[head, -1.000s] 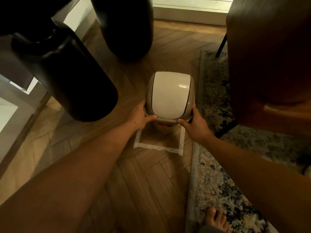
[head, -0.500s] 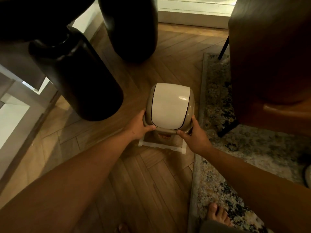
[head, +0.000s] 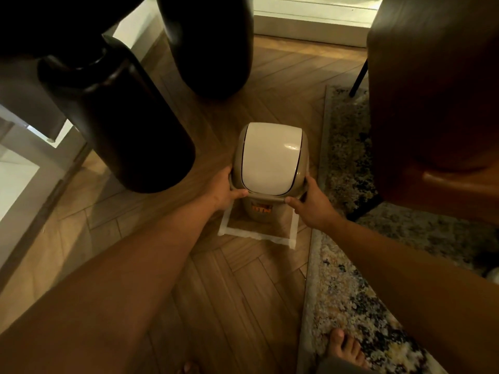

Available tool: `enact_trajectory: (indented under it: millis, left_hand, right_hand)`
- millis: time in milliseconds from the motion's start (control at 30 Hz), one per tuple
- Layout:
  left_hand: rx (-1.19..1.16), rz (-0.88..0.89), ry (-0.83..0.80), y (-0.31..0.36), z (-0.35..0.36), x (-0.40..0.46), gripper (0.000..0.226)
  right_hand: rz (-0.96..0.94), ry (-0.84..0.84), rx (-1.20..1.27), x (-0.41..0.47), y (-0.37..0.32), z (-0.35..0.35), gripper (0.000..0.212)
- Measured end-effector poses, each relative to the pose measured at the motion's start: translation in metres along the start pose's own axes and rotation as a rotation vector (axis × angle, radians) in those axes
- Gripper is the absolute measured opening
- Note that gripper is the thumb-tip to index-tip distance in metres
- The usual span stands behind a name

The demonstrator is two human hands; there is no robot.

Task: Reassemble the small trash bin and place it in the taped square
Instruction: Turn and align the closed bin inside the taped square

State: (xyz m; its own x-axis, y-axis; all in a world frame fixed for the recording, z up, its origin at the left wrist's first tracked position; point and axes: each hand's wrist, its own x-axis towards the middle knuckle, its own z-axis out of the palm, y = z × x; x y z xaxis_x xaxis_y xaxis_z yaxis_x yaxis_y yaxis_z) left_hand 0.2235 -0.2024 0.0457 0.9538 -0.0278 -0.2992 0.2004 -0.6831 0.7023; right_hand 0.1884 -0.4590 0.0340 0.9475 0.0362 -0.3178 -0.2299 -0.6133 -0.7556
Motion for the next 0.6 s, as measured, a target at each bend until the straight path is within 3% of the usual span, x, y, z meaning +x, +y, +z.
enact_trajectory:
  millis: [267, 600]
  left_hand:
    - [-0.022, -0.009, -0.039, 0.001, -0.004, 0.003, 0.087]
    - [-0.023, -0.013, -0.063, 0.001, -0.006, 0.004, 0.084]
  right_hand:
    - [-0.002, -0.009, 0.066, 0.004, 0.007, 0.003, 0.109]
    - [-0.026, -0.002, 0.090, -0.001, -0.003, 0.003, 0.097]
